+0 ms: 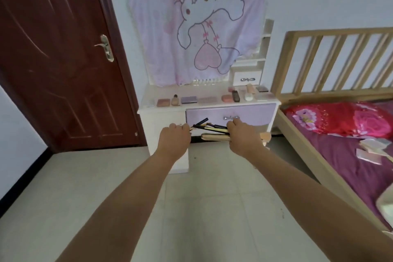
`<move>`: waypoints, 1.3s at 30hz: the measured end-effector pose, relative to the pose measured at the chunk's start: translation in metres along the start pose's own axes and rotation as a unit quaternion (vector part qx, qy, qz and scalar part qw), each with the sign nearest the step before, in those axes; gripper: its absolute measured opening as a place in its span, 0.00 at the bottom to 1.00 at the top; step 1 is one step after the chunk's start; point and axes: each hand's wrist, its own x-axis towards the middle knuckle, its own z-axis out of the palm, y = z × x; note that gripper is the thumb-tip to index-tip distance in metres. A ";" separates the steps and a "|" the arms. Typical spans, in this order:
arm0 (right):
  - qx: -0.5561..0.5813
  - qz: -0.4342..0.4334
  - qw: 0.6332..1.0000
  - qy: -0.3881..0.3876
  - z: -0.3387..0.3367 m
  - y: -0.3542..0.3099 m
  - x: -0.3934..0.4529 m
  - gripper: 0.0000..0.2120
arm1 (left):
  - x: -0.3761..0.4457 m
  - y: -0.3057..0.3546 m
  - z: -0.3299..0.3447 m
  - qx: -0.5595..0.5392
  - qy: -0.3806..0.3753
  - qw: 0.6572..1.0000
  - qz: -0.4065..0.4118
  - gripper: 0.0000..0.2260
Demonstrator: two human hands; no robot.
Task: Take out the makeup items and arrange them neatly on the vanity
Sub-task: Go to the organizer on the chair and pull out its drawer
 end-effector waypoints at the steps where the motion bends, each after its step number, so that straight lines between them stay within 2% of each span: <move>1: 0.001 -0.001 1.000 -0.004 0.010 0.004 0.024 0.16 | 0.018 -0.005 0.014 0.001 -0.004 1.000 -0.003 0.09; 3: 0.007 -0.001 1.000 -0.006 0.034 0.009 0.074 0.15 | 0.057 -0.018 0.042 0.025 0.020 0.999 0.016 0.13; 6: 0.020 0.001 1.000 -0.019 0.072 0.013 0.148 0.14 | 0.125 -0.039 0.085 -0.020 0.020 0.999 0.017 0.18; 8: 0.026 0.005 0.999 -0.028 0.096 0.016 0.200 0.14 | 0.169 -0.055 0.108 -0.021 -0.003 0.999 0.033 0.17; 13: 0.028 0.034 0.997 -0.067 0.131 0.031 0.325 0.13 | 0.287 -0.093 0.175 -0.053 -0.009 0.997 0.053 0.19; 17: 0.032 0.066 0.995 -0.070 0.143 0.054 0.406 0.12 | 0.372 -0.107 0.206 -0.019 -0.045 0.998 0.050 0.18; 20: 0.026 0.050 0.997 -0.046 0.160 0.073 0.467 0.12 | 0.434 -0.110 0.222 -0.015 -0.053 0.995 0.083 0.18; 22: 0.023 0.037 0.997 -0.064 0.169 0.085 0.509 0.14 | 0.476 -0.112 0.240 -0.046 -0.086 0.993 0.062 0.17; 26: 0.044 0.049 0.991 -0.116 0.202 0.114 0.600 0.12 | 0.559 -0.108 0.289 -0.043 -0.105 0.993 0.041 0.17; 31: 0.109 0.074 0.974 -0.185 0.254 0.150 0.707 0.13 | 0.658 -0.092 0.341 -0.083 -0.186 0.979 -0.023 0.16; 33: 0.123 0.090 0.964 -0.220 0.273 0.160 0.738 0.14 | 0.690 -0.078 0.359 -0.107 -0.226 0.967 -0.047 0.16; 39: 0.137 0.090 0.950 -0.265 0.320 0.172 0.788 0.17 | 0.741 -0.032 0.401 -0.161 -0.265 0.947 -0.084 0.16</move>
